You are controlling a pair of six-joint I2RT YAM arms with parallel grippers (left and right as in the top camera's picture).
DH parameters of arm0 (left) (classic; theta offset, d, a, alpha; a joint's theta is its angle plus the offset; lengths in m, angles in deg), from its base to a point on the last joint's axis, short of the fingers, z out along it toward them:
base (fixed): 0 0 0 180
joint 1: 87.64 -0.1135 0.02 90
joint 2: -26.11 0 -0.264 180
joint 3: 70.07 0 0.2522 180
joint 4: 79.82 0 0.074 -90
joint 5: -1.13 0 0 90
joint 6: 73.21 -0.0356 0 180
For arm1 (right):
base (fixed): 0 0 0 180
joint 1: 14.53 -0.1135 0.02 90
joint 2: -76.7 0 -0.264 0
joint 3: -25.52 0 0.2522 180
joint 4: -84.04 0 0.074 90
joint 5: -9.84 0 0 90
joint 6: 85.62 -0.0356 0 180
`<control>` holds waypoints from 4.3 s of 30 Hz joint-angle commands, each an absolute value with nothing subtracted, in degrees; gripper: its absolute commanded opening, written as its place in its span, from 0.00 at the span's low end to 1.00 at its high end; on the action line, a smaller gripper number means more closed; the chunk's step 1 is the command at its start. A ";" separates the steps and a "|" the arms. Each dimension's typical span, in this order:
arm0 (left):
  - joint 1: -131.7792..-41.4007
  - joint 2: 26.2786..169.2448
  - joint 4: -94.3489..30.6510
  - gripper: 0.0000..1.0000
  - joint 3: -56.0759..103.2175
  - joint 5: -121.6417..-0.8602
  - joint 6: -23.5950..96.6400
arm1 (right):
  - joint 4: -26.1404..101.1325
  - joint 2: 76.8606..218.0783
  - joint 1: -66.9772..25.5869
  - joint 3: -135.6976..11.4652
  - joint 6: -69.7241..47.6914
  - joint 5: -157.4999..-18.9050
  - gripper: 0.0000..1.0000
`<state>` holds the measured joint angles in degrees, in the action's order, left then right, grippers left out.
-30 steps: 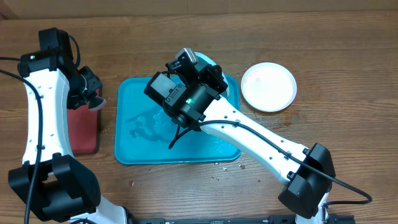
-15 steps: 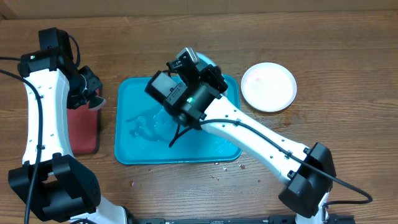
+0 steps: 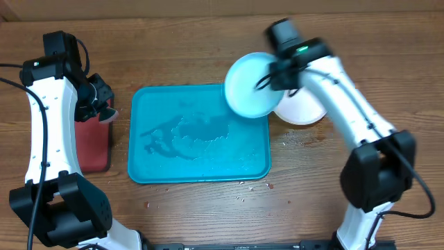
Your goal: Clean dirty plates on tray and stack at the side
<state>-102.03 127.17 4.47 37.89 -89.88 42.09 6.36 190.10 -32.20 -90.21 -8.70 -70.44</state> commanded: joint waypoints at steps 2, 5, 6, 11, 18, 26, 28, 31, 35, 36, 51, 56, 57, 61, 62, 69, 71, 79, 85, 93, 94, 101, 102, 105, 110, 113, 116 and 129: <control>-102.23 127.04 3.68 0.04 36.49 -89.21 41.19 | 5.27 188.99 -22.17 -90.56 -9.36 -85.42 0.04; -102.21 127.04 2.35 0.04 35.11 -89.23 41.19 | 3.91 188.99 -17.84 -90.54 -9.36 -85.39 0.04; -102.21 127.04 1.91 0.04 34.72 -89.23 41.19 | 3.59 188.99 -16.66 -90.54 -9.36 -85.37 0.04; -102.21 127.04 0.75 0.04 33.80 -89.21 41.19 | 2.23 189.01 -11.90 -90.45 -9.36 -84.67 0.04; -102.23 127.04 0.73 0.04 33.80 -89.23 41.19 | 8.09 189.01 -10.32 -83.33 -9.44 -81.79 0.04; -102.23 127.04 0.71 0.04 33.80 -89.25 41.19 | 12.39 188.99 -10.35 -79.20 -10.71 -82.60 0.60; -102.23 127.04 0.55 0.04 33.80 -89.25 41.19 | 12.37 188.96 -10.39 -79.33 -10.67 -85.77 0.84; -102.23 127.04 0.29 0.04 33.80 -89.23 41.19 | 11.96 188.53 -10.67 -79.33 -10.71 -93.24 0.98; -102.77 127.06 -0.43 0.04 33.80 -89.36 41.54 | 12.33 184.79 -13.32 -79.37 -10.71 -97.31 1.00; -103.19 127.06 -0.56 0.05 33.80 -89.45 41.78 | 12.48 183.50 -14.39 -79.37 -10.69 -97.31 1.00; -116.83 140.28 -9.59 0.04 33.78 -90.32 41.17 | 21.53 178.06 -44.57 -78.61 -13.70 -96.96 1.00; -116.85 144.74 -10.68 0.10 33.78 -90.28 41.19 | 22.43 178.06 -48.86 -78.61 -13.70 -92.91 1.00; -116.85 145.79 -10.94 0.10 33.78 -90.30 41.19 | 22.56 178.06 -49.45 -78.61 -13.70 -92.72 1.00; -116.87 148.20 -11.60 0.08 33.78 -90.50 41.19 | 22.67 178.06 -50.23 -78.61 -13.75 -92.67 1.00; -116.87 148.63 -11.77 0.10 33.78 -90.58 41.19 | 22.53 178.06 -50.21 -78.61 -13.92 -92.69 1.00; -116.94 148.13 -9.28 0.71 36.75 -90.32 39.44 | 21.81 178.06 -50.21 -78.61 -15.02 -92.85 1.00; -116.98 148.13 -5.70 0.76 39.83 -90.50 39.48 | 21.81 178.04 -50.21 -78.61 -15.67 -92.87 1.00; -116.98 145.95 8.90 0.80 55.63 -80.62 32.77 | 21.46 175.79 -50.21 -78.63 -15.65 -91.93 1.00; -116.06 135.56 12.14 0.85 56.16 -75.15 28.03 | 16.00 167.17 -50.21 -78.63 -17.11 -81.87 1.00; -111.32 117.90 11.31 0.86 52.16 -70.72 24.40 | 4.74 159.39 -50.21 -78.61 -14.43 -76.13 1.00; -109.99 114.71 10.43 0.87 50.06 -70.80 24.40 | 3.63 158.98 -50.21 -78.61 -14.25 -76.15 1.00; -100.83 92.29 0.14 0.92 27.16 -74.58 22.87 | -2.67 157.91 -50.21 -78.56 -12.46 -76.37 1.00; -99.76 87.39 -2.66 0.93 21.67 -75.35 22.28 | -3.80 157.73 -50.21 -78.52 -12.26 -76.37 1.00; -99.52 79.57 -6.42 0.93 13.58 -75.33 22.70 | -4.31 156.66 -50.26 -78.26 -12.04 -76.37 1.00; -99.52 72.94 -7.16 1.00 7.18 -75.33 24.82 | -2.73 153.91 -51.35 -78.24 -11.61 -75.38 1.00; -99.52 72.66 -7.25 1.00 5.76 -75.33 24.82 | -2.53 153.51 -51.33 -78.24 -11.67 -75.25 1.00; -99.52 73.38 -8.04 1.00 5.28 -75.33 27.20 | -3.41 153.58 -51.28 -78.24 -11.67 -75.25 1.00; -99.52 79.87 -7.16 1.00 5.28 -75.35 29.23 | -5.03 153.58 -51.28 -78.24 -11.72 -75.30 1.00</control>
<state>-99.72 78.36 -7.29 5.87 -74.58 28.62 -4.98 154.23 -51.00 -78.24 -12.04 -76.04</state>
